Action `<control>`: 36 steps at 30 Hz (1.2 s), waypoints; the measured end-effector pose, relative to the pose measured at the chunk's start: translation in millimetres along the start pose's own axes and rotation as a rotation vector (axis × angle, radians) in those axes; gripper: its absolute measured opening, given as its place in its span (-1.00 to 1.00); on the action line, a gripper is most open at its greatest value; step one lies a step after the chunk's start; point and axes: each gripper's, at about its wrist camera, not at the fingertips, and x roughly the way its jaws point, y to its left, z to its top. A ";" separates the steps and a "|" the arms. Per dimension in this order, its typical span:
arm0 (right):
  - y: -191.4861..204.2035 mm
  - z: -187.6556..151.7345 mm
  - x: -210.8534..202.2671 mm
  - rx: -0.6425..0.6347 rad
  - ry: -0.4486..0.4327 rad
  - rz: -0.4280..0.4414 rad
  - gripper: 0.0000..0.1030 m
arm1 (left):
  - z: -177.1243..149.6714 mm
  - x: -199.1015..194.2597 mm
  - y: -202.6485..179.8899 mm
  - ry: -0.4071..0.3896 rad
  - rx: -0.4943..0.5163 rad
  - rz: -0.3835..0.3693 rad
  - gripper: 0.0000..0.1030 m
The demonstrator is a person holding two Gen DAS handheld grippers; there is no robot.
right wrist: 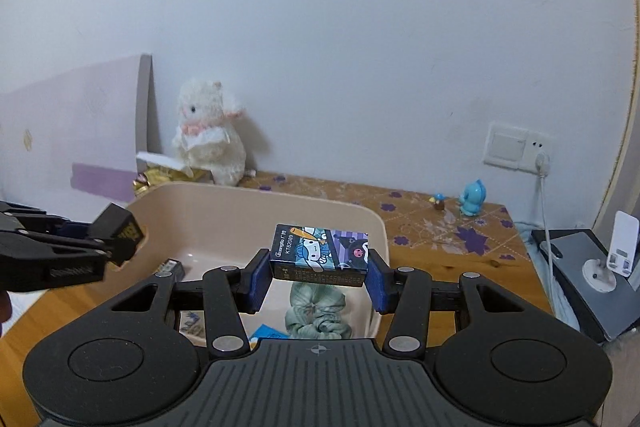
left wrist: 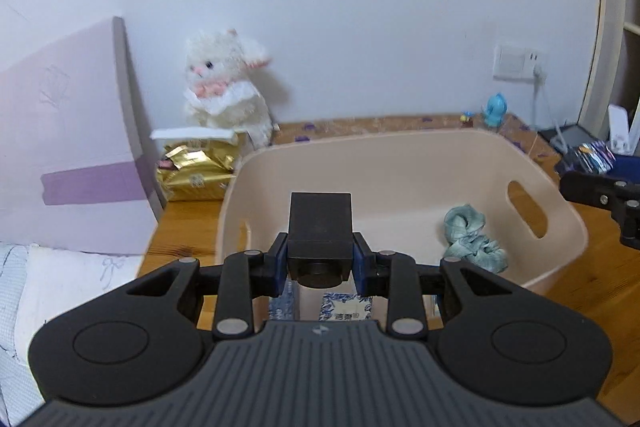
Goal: Organize objects
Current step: 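Carry the charger and card box into the basket and open both tools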
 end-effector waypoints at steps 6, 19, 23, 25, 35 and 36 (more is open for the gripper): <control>8.4 -2.7 42.0 -0.023 0.100 -0.014 -0.11 | -3.7 45.0 -17.6 0.105 0.037 0.007 -0.35; 15.6 -20.8 74.1 -0.028 0.216 -0.001 0.25 | -8.3 70.9 -20.4 0.207 0.040 -0.005 -0.21; 11.9 -13.0 58.6 -0.007 0.177 -0.002 0.42 | -3.6 47.5 -19.6 0.142 0.030 -0.002 0.42; 11.1 -9.0 46.1 -0.003 0.150 -0.006 0.55 | -1.7 34.2 -19.7 0.117 0.042 -0.003 0.47; 10.7 -17.4 -17.9 -0.040 0.076 0.006 1.00 | -21.0 -36.9 -7.1 0.001 0.064 0.013 0.76; 10.7 -19.8 -22.5 -0.040 0.078 0.009 1.00 | -24.5 -40.9 -5.5 -0.002 0.064 0.016 0.76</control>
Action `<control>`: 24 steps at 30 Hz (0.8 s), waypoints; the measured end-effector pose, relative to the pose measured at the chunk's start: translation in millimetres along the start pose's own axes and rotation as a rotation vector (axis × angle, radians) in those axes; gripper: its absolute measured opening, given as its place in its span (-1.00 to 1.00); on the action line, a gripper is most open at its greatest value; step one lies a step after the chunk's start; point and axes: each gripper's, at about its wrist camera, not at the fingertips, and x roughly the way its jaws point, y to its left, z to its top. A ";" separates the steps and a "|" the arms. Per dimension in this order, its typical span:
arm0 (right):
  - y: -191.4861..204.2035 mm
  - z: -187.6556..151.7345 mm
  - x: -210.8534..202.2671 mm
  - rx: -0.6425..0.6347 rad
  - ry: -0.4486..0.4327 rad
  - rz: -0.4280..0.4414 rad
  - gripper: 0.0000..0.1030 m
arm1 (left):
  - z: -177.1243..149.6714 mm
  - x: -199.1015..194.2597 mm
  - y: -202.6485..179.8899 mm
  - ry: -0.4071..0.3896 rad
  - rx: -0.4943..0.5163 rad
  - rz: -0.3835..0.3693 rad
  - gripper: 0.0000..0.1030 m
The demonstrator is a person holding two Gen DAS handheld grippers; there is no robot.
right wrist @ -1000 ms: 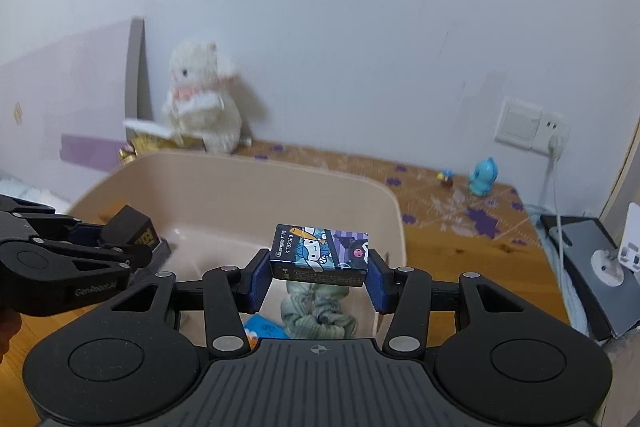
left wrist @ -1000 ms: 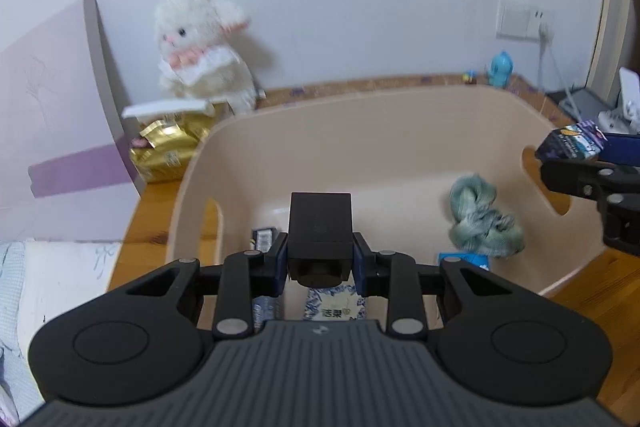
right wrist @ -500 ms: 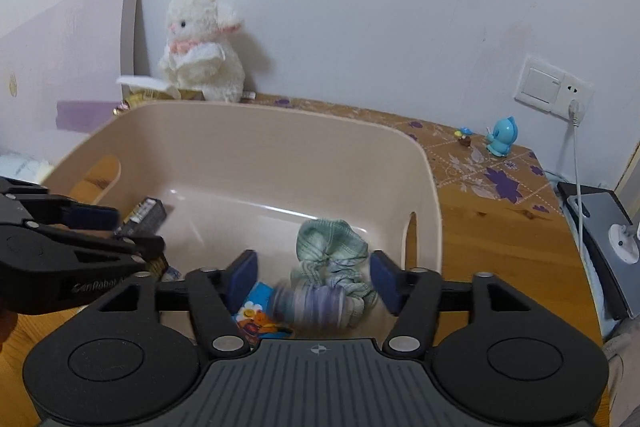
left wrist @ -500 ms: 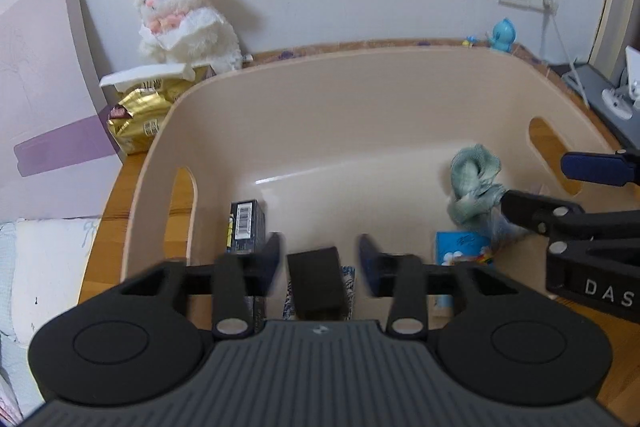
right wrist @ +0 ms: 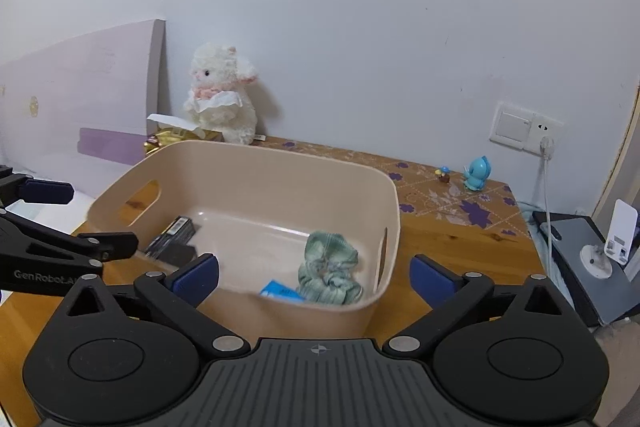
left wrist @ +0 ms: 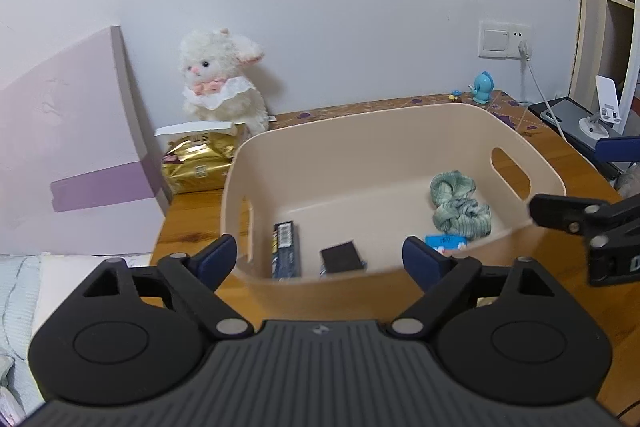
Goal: Organize objects
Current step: 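Carry the charger and card box into the basket and open both tools, then grasp the white box with the left tool while the right tool grasps the beige hair clip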
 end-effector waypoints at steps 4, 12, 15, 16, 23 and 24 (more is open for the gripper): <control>0.1 -14.7 -15.2 -0.005 0.011 -0.002 1.00 | -20.7 -13.6 7.4 0.014 -0.012 -0.003 0.76; 3.6 -52.8 -29.5 0.033 0.056 0.017 1.00 | -63.5 -22.2 15.4 0.064 -0.056 -0.015 0.76; 3.0 -65.3 -28.5 0.037 0.079 0.018 1.00 | -75.4 -19.2 13.6 0.090 -0.055 -0.024 0.76; 2.2 -69.0 -27.1 0.040 0.086 0.019 1.00 | -79.5 -17.5 12.5 0.098 -0.054 -0.027 0.76; -1.9 -88.5 -8.0 0.068 0.118 0.003 0.98 | -98.5 1.1 11.0 0.119 -0.085 -0.033 0.76; -2.2 -90.6 -3.6 0.071 0.126 0.000 0.98 | -100.4 5.5 10.9 0.124 -0.089 -0.030 0.76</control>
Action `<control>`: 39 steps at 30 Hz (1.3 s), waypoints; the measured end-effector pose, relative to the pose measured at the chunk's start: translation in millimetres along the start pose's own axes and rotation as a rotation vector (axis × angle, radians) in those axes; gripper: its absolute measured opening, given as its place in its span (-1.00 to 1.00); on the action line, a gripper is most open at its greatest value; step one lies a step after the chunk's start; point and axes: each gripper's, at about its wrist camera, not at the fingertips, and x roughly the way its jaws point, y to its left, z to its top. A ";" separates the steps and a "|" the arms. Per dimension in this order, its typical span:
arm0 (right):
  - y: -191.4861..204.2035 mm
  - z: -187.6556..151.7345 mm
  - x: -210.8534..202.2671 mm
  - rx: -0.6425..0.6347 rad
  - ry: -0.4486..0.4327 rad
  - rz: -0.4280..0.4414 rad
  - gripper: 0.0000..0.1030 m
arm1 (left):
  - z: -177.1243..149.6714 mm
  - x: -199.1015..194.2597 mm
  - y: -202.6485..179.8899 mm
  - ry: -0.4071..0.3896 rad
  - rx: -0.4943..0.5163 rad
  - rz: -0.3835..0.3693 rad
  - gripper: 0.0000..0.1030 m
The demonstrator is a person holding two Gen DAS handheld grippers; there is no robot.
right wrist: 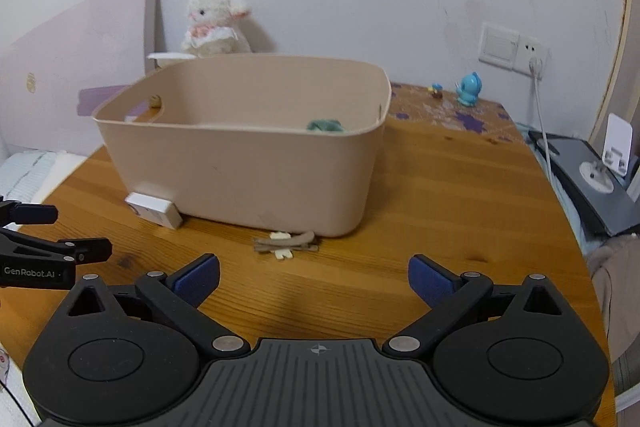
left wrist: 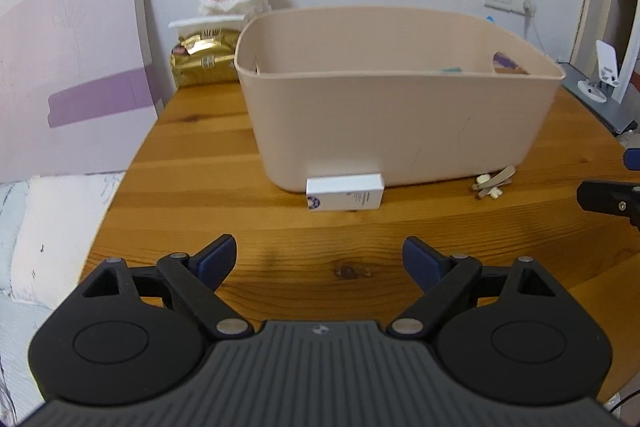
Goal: Organize objects
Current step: 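Grasp the white box with the left tool while the right tool grasps the beige hair clip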
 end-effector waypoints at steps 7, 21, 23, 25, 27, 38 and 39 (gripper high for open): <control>-0.1 -9.9 42.5 0.027 0.063 0.006 0.91 | -7.0 34.1 -1.8 0.039 -0.007 0.011 0.76; 15.2 -6.2 100.9 0.004 0.064 -0.026 0.88 | 5.7 78.4 -1.8 0.013 -0.057 -0.004 0.78; 15.6 -4.5 104.5 0.012 0.049 -0.027 0.85 | 7.8 81.7 -1.4 -0.002 -0.060 -0.004 0.78; 15.5 -3.1 107.2 0.015 0.039 -0.029 0.82 | 9.9 84.3 -1.7 -0.010 -0.067 -0.004 0.77; 16.9 -2.3 108.8 0.011 0.029 -0.035 0.71 | 10.3 85.8 -3.1 -0.023 -0.070 0.005 0.75; 16.0 -4.7 97.4 0.034 0.007 -0.040 -0.07 | 12.2 82.7 -7.9 -0.040 -0.047 -0.016 0.18; 15.5 -5.6 96.0 0.033 0.005 -0.038 -0.07 | 11.6 81.9 -7.6 -0.039 -0.046 -0.016 0.18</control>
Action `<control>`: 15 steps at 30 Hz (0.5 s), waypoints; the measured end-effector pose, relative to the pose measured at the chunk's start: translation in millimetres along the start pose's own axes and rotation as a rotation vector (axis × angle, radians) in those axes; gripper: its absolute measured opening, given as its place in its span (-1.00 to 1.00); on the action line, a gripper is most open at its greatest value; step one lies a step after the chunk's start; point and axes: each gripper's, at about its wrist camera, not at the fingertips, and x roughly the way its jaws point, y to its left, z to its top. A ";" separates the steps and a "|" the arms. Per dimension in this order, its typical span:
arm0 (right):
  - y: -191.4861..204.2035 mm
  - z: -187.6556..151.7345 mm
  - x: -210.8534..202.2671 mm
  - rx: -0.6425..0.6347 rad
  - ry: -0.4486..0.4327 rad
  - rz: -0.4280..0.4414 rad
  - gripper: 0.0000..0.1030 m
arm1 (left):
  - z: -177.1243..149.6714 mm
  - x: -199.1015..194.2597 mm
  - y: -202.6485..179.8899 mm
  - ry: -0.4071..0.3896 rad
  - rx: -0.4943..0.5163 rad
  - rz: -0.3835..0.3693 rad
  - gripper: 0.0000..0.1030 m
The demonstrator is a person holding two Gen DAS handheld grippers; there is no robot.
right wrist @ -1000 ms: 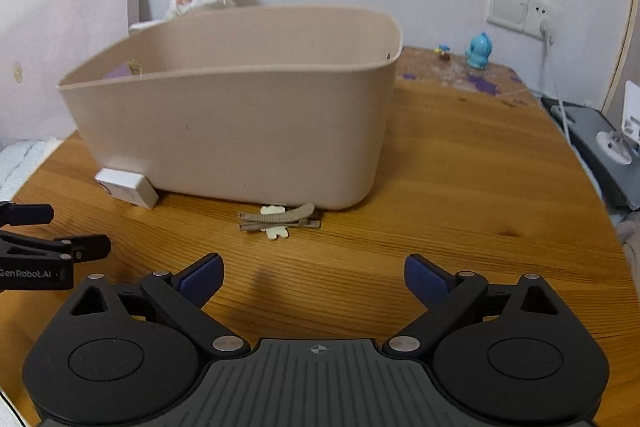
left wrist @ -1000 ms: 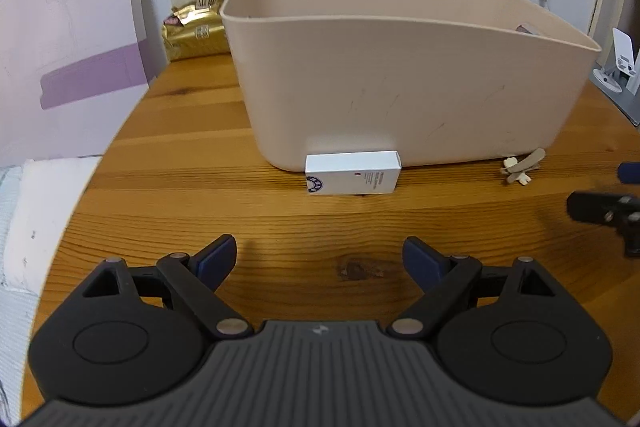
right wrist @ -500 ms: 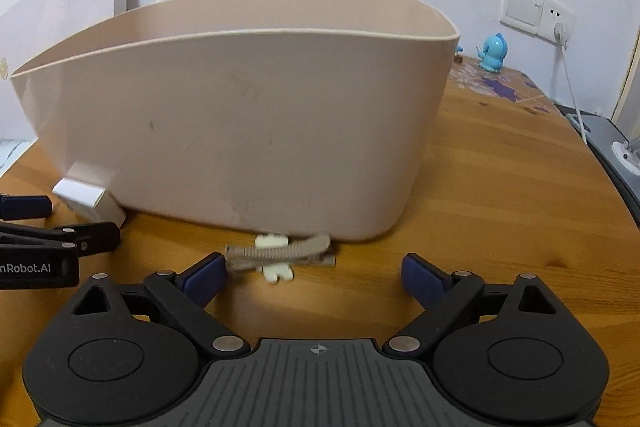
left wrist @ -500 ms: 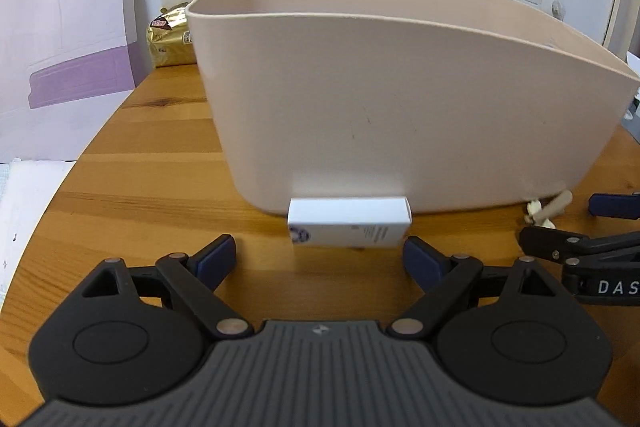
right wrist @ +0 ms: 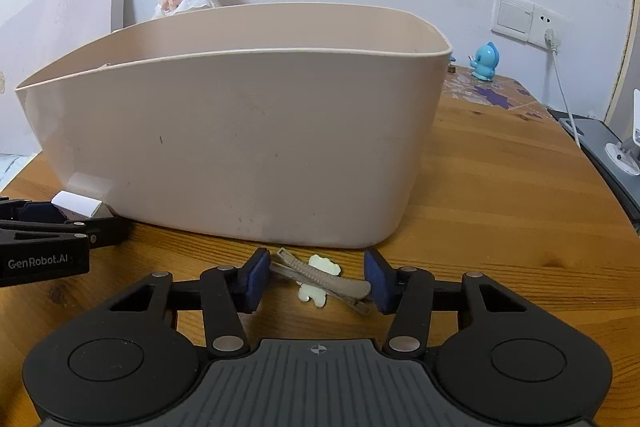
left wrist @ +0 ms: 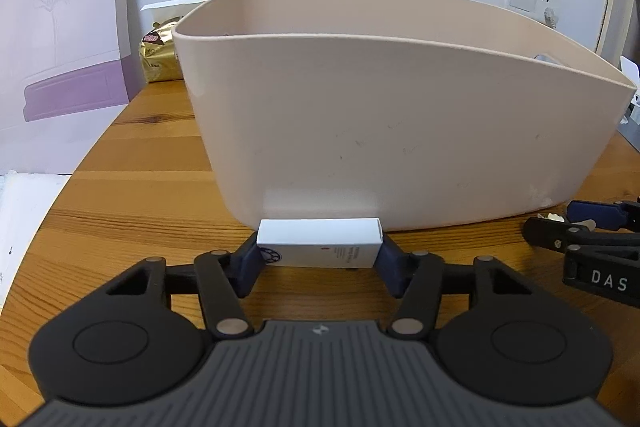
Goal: Organize objects
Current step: 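Grasp the white box with the left tool while the right tool grasps the beige hair clip, then lift the white box and hair clip into the basket and open both tools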
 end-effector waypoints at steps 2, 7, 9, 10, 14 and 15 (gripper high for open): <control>-1.0 -1.5 -2.4 0.000 -0.001 0.001 -0.07 | -0.8 -1.9 0.2 0.008 -0.001 0.001 0.18; -7.2 -5.2 -11.7 0.033 0.007 0.023 -0.07 | -1.7 -10.2 2.7 0.016 -0.002 0.009 0.18; -11.0 -6.4 -17.6 0.048 0.007 0.028 -0.07 | -1.3 -17.2 3.5 0.007 0.003 0.014 0.18; -13.0 -6.6 -22.7 0.053 0.004 0.032 -0.07 | -0.8 -22.0 4.3 0.002 0.003 0.013 0.18; -17.7 -1.5 -46.5 0.052 -0.028 0.045 -0.07 | 2.0 -42.2 7.6 -0.012 0.004 0.007 0.18; -18.8 0.1 -54.1 0.046 -0.040 0.049 -0.07 | 1.9 -48.6 7.6 -0.017 0.007 0.008 0.18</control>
